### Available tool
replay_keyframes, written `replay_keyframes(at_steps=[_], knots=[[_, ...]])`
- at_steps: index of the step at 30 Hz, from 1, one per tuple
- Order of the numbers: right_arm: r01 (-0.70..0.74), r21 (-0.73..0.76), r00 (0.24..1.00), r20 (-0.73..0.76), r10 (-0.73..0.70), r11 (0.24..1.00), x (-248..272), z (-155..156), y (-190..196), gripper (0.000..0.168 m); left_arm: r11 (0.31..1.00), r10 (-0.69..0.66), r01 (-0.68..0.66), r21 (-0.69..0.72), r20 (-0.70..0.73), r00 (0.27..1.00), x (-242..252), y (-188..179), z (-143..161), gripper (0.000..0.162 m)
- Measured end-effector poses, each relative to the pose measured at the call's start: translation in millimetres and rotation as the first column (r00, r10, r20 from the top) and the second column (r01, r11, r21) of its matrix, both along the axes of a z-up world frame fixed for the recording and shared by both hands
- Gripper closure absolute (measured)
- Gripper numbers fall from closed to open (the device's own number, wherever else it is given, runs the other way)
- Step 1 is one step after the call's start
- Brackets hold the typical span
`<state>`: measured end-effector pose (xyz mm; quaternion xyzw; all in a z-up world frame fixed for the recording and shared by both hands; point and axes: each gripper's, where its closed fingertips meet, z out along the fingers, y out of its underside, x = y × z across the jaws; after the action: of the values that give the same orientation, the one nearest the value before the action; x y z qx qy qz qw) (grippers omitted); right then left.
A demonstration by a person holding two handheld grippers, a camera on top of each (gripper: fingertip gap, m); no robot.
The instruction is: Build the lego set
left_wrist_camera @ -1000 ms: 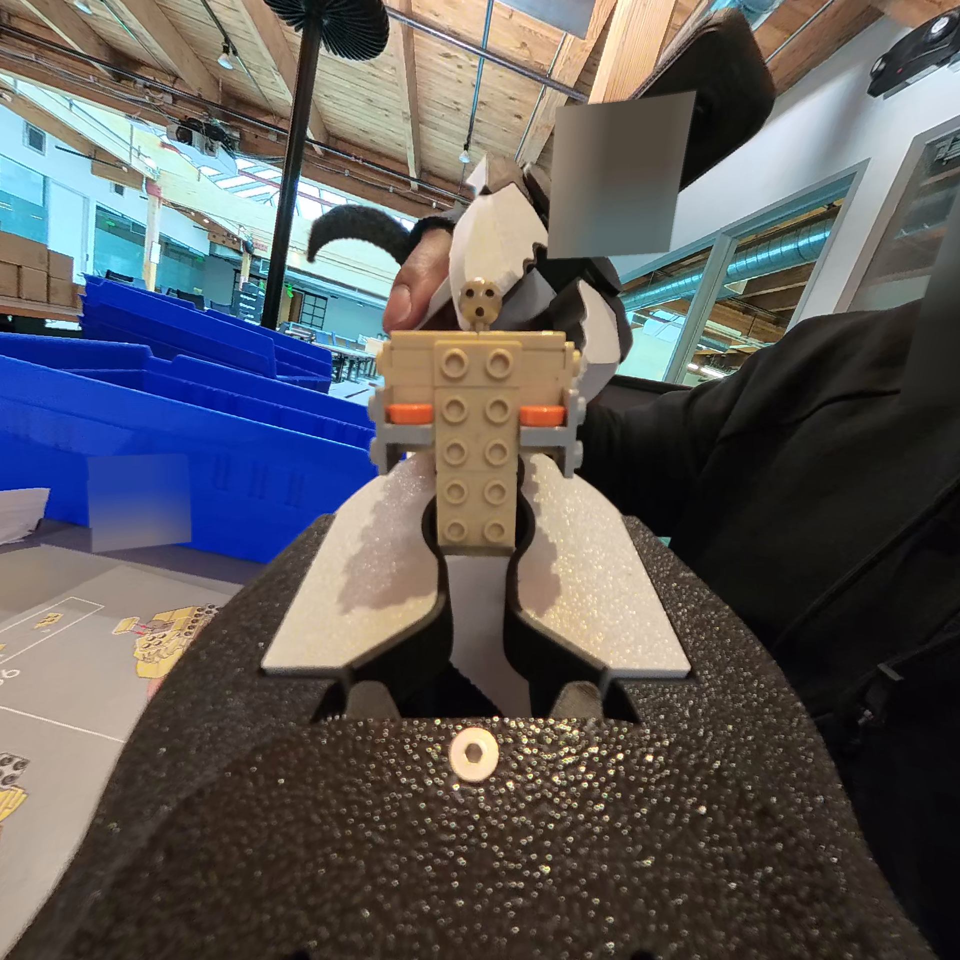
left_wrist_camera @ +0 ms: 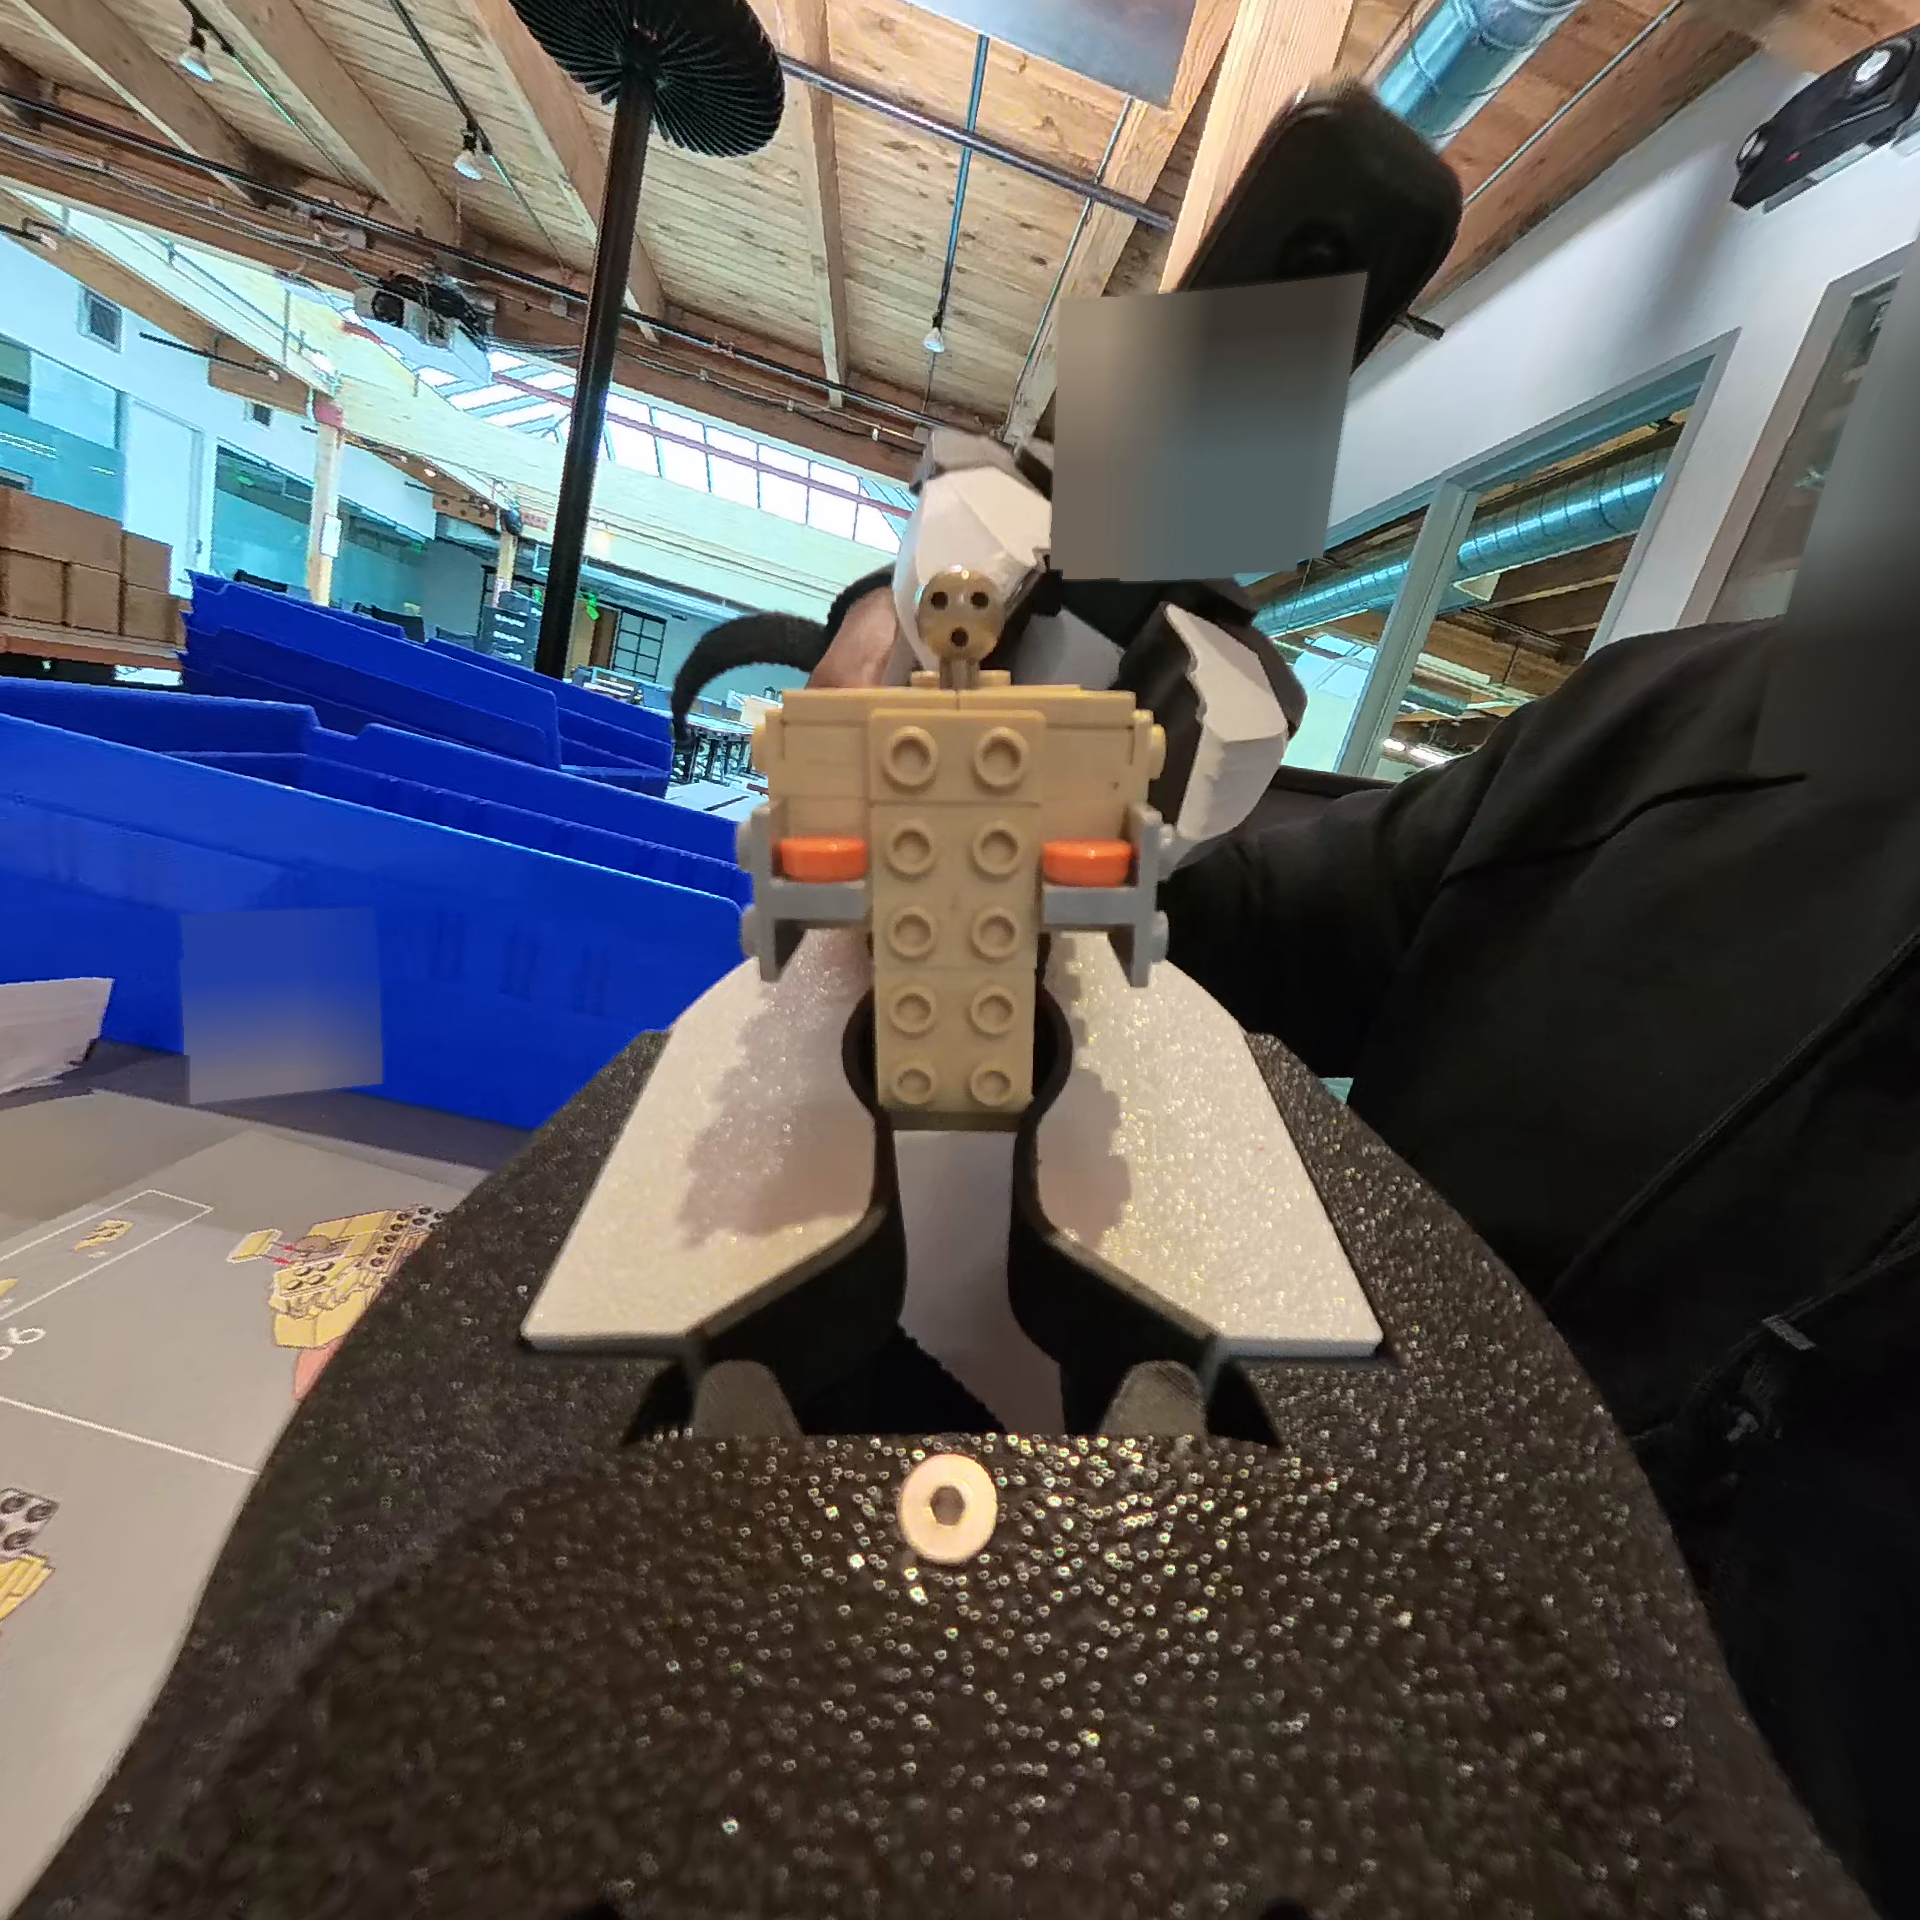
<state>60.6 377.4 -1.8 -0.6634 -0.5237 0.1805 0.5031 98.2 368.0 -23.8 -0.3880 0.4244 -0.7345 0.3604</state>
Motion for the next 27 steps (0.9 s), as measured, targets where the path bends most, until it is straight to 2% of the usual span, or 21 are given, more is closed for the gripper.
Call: replay_keyframes(at_steps=[2,5,9,12,14,18,23,27], knots=[[0.004,0.006,1.000,-0.028,-0.004,1.000,0,2,-1,0.135,1.000,-0.005,0.005,0.014,-0.001,1.000,0,-2,0,0.143],[-0.031,-0.046,0.996,-0.087,0.026,0.998,2,14,-8,0.149,0.991,0.011,-0.013,0.131,0.014,1.000,1,-10,4,0.143],[-0.071,-0.055,0.995,-0.068,0.067,0.996,2,22,-16,0.146,0.979,0.044,-0.049,0.199,0.030,0.999,-1,-11,8,0.143],[-0.025,-0.043,0.997,-0.080,0.021,0.999,11,37,-8,0.148,0.978,0.063,-0.067,0.198,0.026,0.998,-1,-6,7,0.143],[-0.019,-0.081,0.996,-0.090,0.011,0.997,12,43,-4,0.155,0.976,0.068,-0.071,0.204,0.022,0.997,-1,-5,6,0.143],[-0.002,-0.135,1.000,0.024,0.005,0.991,12,34,1,0.168,0.966,0.085,-0.083,0.245,0.004,0.996,2,-5,2,0.143],[0.008,-0.199,0.985,0.173,0.027,0.980,11,14,1,0.168,0.958,0.097,-0.089,0.273,-0.015,0.995,3,-5,-3,0.143],[0.015,-0.219,0.979,0.200,0.030,0.976,11,10,1,0.168,0.963,0.087,-0.079,0.256,-0.019,0.996,4,-7,-5,0.143]])
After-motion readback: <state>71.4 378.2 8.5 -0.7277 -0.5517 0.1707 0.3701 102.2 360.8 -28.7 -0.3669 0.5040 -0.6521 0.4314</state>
